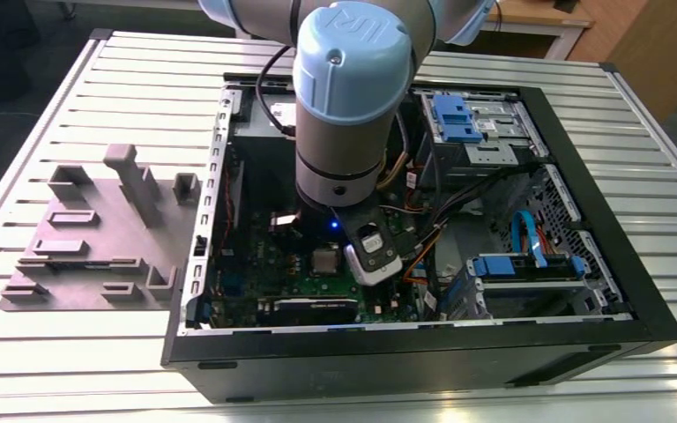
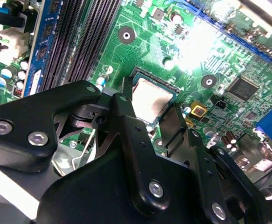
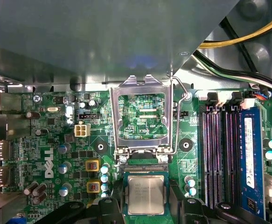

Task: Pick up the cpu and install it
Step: 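Place the cpu into insertion slot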

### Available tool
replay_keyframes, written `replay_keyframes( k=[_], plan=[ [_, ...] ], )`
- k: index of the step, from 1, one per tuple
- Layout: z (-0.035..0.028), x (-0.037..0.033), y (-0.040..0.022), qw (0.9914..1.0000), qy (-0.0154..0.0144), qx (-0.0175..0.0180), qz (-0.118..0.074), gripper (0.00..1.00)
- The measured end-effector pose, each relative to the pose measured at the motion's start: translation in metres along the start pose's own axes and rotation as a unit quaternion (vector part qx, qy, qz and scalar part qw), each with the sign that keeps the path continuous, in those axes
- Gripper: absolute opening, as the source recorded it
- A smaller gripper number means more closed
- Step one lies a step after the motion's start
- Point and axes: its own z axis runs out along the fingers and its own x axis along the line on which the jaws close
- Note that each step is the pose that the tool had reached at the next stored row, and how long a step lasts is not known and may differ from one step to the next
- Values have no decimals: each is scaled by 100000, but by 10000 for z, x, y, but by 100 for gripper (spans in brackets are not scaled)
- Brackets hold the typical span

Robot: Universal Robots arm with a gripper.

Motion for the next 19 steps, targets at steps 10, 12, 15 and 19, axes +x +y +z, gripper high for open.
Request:
replay_keyframes(
  k=[10, 12, 15, 19],
  plan=[
    [-6, 0, 4, 100000, 4, 7, 5, 47],
    [-6, 1, 3, 99999, 19, 13, -423, 47],
    [-5, 1, 3, 99992, 49, 10, -1279, 47],
    [-4, 0, 3, 99991, 50, 2, -1366, 47]
  ],
)
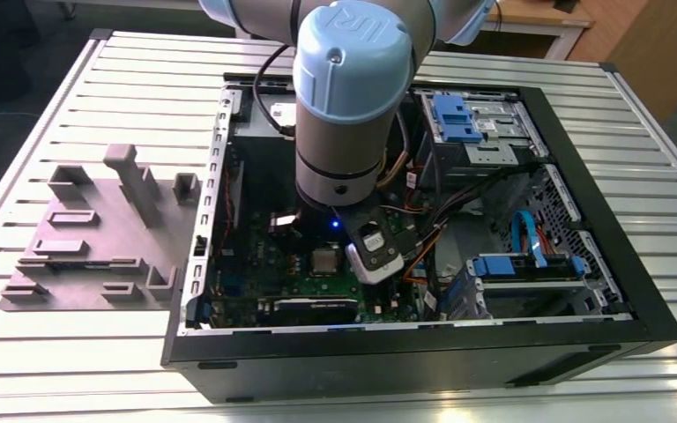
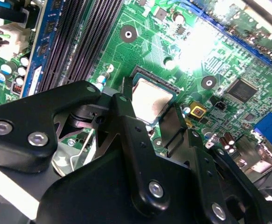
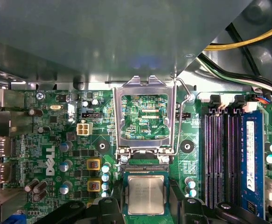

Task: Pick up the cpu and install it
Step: 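Place the cpu into insertion slot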

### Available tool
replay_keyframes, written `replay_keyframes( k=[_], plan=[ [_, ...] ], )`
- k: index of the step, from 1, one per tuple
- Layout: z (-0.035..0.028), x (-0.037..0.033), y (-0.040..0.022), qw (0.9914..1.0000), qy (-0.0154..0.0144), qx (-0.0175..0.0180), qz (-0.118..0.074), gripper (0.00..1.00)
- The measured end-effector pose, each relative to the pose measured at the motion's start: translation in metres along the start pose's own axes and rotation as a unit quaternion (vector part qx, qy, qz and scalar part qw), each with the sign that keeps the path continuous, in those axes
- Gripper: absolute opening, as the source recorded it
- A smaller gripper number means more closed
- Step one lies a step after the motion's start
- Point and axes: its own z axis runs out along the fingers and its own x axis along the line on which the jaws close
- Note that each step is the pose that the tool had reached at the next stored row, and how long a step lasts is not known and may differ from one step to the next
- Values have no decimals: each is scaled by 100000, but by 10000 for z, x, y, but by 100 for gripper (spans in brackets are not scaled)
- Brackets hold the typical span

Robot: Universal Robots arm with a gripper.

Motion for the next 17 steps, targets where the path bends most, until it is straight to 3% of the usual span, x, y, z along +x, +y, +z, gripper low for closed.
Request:
replay_keyframes(
  k=[16, 17],
  plan=[
    [10, 0, 0, 100000, 0, 0, 1, 48],
    [10, 0, 0, 100000, 0, 0, 1, 55]
  ],
)
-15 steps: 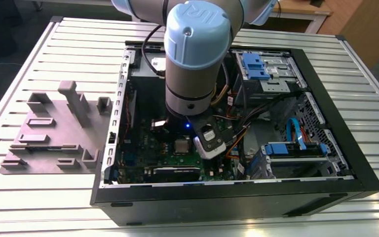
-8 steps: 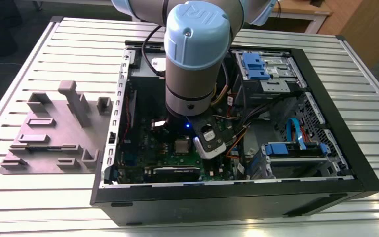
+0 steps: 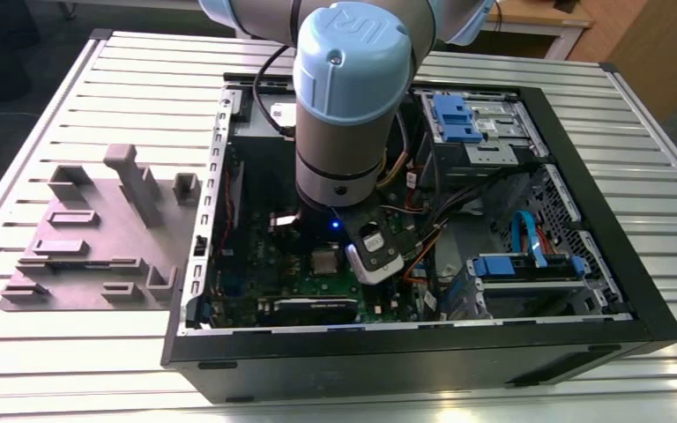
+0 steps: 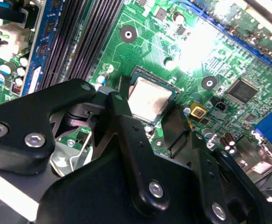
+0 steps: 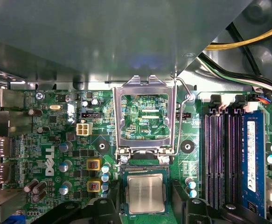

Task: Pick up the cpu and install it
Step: 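Place the cpu into insertion slot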

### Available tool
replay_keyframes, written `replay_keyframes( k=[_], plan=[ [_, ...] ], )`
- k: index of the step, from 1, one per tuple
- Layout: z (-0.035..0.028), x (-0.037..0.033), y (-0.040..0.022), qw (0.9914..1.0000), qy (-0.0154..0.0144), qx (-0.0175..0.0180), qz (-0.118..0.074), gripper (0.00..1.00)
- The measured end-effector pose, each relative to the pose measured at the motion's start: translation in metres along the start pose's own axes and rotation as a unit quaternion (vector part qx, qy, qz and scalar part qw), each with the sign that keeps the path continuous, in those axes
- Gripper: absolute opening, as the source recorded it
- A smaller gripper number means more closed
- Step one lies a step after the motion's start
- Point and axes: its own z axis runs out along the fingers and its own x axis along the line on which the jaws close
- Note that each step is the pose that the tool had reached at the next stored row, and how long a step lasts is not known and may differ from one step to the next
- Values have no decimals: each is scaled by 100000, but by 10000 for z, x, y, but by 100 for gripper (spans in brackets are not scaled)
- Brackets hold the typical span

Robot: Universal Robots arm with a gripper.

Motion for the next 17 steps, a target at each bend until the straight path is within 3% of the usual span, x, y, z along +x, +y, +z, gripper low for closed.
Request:
replay_keyframes(
  k=[7, 11, 17],
  plan=[
    [-2, 3, 0, 100000, -4, -5, -4, 55],
    [-54, 3, 2, 100000, -2, 18, -2, 55],
    [-57, 4, 2, 100000, 8, 61, -266, 55]
  ],
)
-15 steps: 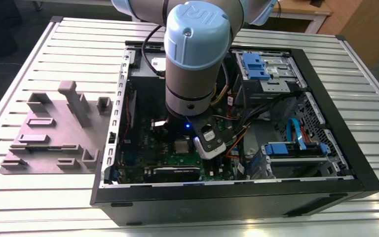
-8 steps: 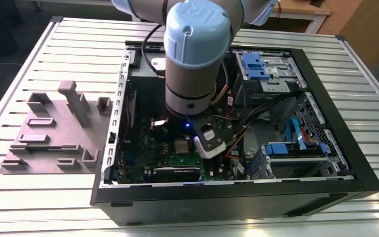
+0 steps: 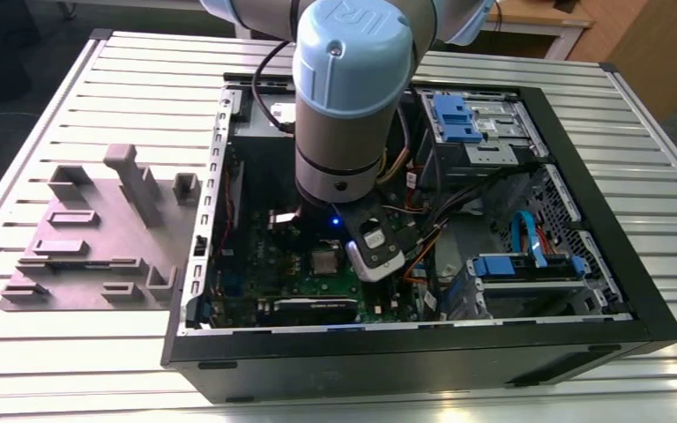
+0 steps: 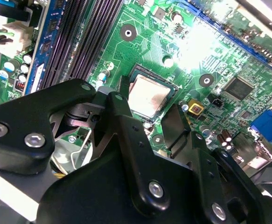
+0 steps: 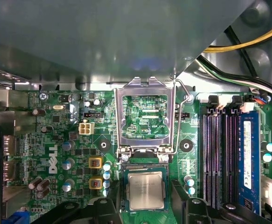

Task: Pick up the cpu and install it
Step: 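Place the cpu into insertion slot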

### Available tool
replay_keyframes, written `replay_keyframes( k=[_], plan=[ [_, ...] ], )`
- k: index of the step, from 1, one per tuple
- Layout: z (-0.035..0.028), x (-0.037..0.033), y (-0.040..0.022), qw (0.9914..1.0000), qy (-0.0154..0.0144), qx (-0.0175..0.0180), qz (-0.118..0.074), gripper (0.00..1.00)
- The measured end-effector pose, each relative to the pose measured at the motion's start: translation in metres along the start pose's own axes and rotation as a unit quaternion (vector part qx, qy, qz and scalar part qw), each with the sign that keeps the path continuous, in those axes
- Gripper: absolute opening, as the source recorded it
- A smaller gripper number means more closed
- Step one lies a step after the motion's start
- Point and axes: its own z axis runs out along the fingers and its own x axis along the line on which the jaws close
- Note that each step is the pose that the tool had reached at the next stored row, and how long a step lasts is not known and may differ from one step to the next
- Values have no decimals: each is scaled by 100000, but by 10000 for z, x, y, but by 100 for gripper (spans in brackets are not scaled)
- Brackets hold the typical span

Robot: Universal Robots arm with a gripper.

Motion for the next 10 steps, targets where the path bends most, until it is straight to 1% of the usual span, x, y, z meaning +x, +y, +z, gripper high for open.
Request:
replay_keyframes(
  k=[7, 9, 10],
  plan=[
    [1, 0, 0, 100000, 3, -10, -101, 55],
    [1, 0, 0, 100000, 3, -10, -110, 53],
    [1, 0, 0, 100000, 4, -9, -117, 46]
  ],
)
